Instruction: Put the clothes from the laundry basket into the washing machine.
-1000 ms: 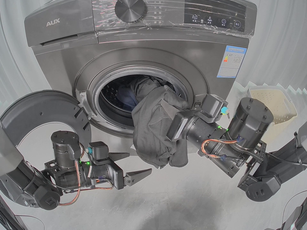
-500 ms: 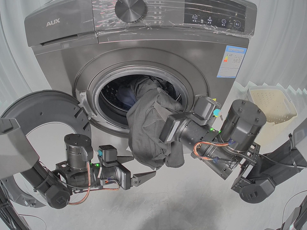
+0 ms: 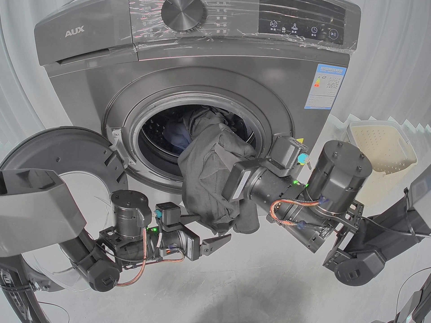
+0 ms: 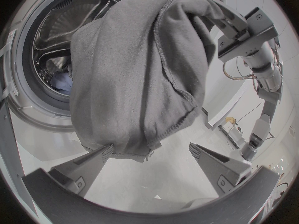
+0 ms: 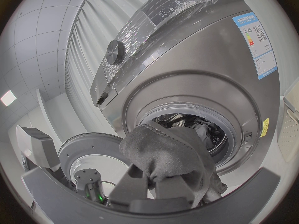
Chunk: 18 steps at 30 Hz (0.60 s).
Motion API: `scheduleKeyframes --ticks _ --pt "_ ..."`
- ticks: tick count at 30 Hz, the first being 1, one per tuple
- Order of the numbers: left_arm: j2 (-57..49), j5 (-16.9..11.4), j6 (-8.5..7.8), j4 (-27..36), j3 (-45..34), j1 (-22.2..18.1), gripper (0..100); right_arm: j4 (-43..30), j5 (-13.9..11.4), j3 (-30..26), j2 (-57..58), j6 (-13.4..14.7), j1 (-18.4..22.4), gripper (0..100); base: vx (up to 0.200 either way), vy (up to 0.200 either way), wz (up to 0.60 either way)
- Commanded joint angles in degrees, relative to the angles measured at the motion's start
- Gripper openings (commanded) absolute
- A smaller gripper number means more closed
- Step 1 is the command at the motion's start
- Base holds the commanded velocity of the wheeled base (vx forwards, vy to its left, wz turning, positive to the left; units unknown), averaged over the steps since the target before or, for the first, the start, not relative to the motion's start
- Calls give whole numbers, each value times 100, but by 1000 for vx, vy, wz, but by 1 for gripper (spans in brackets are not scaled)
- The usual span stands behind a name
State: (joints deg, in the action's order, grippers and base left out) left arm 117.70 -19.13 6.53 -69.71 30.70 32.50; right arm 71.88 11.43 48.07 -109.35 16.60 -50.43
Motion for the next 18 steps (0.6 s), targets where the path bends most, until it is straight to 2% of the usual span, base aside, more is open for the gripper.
scheduleKeyframes --ticks 1,6,10,11,18 --pt "464 172 6 -210 244 2 100 2 -1 -8 1 1 -2 0 0 0 0" --pt "684 542 6 -562 428 11 100 37 -1 -34 1 1 -2 0 0 0 0" --pt "675 700 6 -606 455 2 100 63 -1 -43 1 -8 -2 0 0 0 0" --pt "658 735 -3 -606 446 2 0 72 -1 -43 1 -8 -2 0 0 0 0" --pt "473 999 -56 -702 349 37 0 63 -1 -43 -51 -17 33 0 0 0 0"
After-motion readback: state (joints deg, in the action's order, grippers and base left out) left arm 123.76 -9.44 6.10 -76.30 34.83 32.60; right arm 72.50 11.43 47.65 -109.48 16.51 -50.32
